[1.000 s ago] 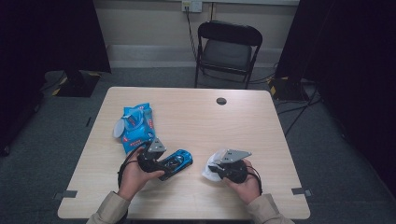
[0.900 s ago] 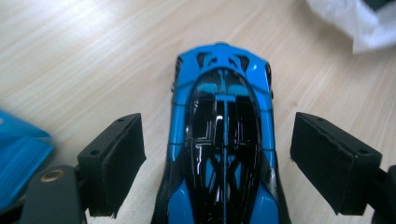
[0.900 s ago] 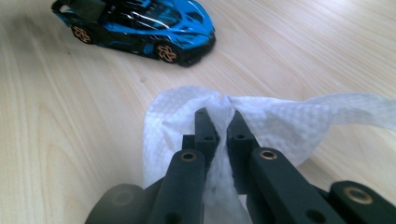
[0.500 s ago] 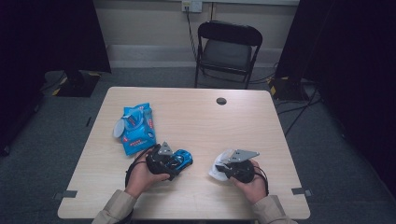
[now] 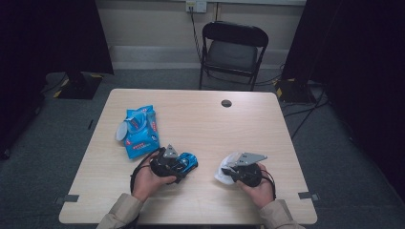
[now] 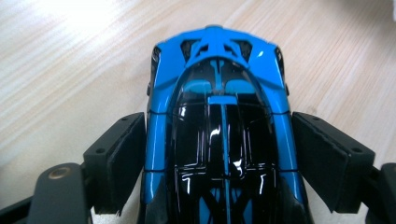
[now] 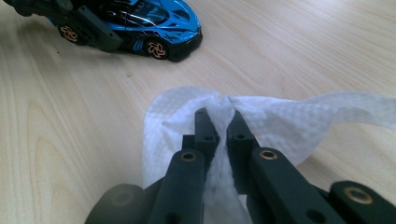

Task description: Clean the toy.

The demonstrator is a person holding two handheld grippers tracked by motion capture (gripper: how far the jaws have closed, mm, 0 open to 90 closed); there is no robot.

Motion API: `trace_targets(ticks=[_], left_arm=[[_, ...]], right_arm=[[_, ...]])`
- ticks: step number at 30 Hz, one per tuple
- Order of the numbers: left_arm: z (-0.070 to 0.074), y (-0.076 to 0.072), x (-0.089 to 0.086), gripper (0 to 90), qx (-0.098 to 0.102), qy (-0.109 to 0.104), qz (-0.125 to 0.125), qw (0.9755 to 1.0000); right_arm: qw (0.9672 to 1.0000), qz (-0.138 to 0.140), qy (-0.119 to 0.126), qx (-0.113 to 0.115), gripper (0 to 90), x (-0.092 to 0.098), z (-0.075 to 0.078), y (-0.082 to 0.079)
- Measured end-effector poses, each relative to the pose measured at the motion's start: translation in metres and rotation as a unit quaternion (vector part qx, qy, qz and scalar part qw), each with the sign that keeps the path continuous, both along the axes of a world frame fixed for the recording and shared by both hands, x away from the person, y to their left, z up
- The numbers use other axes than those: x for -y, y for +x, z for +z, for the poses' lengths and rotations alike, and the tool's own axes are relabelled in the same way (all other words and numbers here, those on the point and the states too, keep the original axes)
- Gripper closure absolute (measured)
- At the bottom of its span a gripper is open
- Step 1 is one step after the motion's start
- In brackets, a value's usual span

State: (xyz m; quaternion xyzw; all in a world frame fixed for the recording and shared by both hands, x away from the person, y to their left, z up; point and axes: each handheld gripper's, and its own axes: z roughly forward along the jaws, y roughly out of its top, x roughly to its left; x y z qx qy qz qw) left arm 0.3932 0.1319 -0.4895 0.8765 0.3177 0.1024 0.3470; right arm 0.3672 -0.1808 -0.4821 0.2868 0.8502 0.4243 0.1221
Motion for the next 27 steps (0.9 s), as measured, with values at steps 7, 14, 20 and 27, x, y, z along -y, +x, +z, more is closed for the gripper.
trace_targets(ticks=[7,14,20,27], left_arm=[[0.007,-0.001,-0.001,19.8,0.004,-0.015,0.005,0.9999],[0.008,-0.002,0.0,19.8,0.003,-0.015,0.006,0.9999],[0.014,-0.002,0.001,19.9,0.014,-0.025,0.008,0.9996],[0.006,-0.002,0.002,19.6,-0.004,-0.01,0.014,0.9998]], right_arm=[[1.0,0.001,0.0,-0.001,86.5,-0.001,-0.001,-0.001],[1.0,0.002,0.001,-0.001,86.5,-0.001,-0.001,0.0],[1.0,0.0,0.003,-0.001,86.4,0.0,0.0,0.0],[1.0,0.001,0.004,-0.003,86.3,-0.001,0.0,-0.001]])
